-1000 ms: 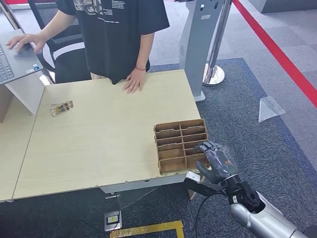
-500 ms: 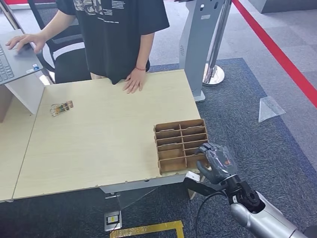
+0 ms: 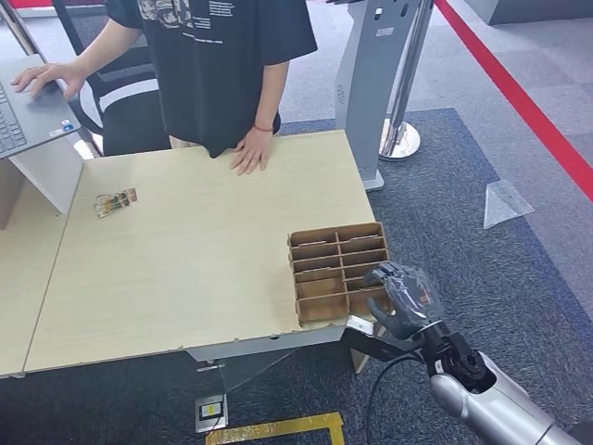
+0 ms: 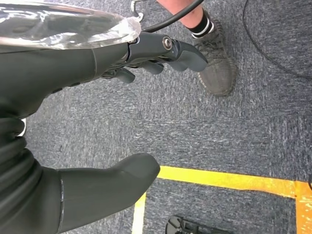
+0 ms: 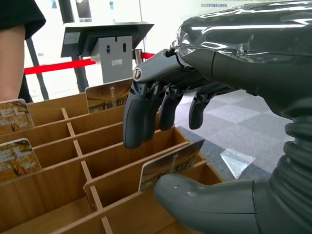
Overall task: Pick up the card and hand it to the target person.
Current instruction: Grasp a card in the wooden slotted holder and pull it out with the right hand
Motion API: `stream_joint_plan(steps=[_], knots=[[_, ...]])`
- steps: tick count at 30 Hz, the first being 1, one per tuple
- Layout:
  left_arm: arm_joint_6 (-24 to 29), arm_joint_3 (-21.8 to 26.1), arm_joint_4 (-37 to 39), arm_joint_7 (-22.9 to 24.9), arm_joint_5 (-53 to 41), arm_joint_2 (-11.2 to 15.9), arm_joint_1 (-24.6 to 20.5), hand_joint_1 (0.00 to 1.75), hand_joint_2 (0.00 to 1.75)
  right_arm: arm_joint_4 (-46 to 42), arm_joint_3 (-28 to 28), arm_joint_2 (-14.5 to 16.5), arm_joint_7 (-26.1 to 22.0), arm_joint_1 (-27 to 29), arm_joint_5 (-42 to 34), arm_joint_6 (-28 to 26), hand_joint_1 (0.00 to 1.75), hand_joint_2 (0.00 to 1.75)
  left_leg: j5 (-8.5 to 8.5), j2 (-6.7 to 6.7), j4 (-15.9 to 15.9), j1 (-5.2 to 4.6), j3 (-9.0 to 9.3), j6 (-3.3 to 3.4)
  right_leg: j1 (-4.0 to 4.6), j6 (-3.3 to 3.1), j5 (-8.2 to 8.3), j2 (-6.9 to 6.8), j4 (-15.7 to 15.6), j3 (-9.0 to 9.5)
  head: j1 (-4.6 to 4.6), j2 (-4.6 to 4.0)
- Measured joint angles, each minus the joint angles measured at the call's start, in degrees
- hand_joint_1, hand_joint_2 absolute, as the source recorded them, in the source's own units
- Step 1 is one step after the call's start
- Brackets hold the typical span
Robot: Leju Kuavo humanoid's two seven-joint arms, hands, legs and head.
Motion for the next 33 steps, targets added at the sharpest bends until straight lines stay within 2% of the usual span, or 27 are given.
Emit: stream_joint_plan(steps=[24,25,29,33], knots=[[0.0,1.5,0.0,0.6,-2.4,-0.4,0.0,0.0,1.75,1.7,-3.4,0.5,-0.4,-0.2,1.0,1.8,0.89,1.75,0.0,0.0,0.0,0.0,0.0,0.0,0.0,0.0,0.0,0.0,0.0,-0.01,0.01,0.0],[0.0,1.6,0.0,0.6,-2.5,-0.4,0.0,0.0,1.75,1.8,-3.5,0.5,-0.5,-0.2,1.1,1.9,0.93,1.75,0.0,0.0,0.0,0.0,0.0,0.0,0.0,0.0,0.0,0.0,0.0,-0.01,0.01,0.0],[0.0,2.4,0.0,0.5,-3.0,-0.4,0.0,0.0,1.75,2.4,-3.9,0.5,-0.7,-0.2,1.6,2.1,1.72,1.75,0.0,0.0,0.0,0.0,0.0,0.0,0.0,0.0,0.0,0.0,0.0,-0.01,0.0,0.0],[0.0,3.0,0.0,0.3,-3.4,-0.4,0.0,0.0,1.75,2.8,-4.4,0.7,-1.0,0.0,1.8,2.2,1.75,1.75,0.0,0.0,0.0,0.0,0.01,0.0,0.0,0.0,0.0,0.0,0.0,-0.01,0.01,0.0]])
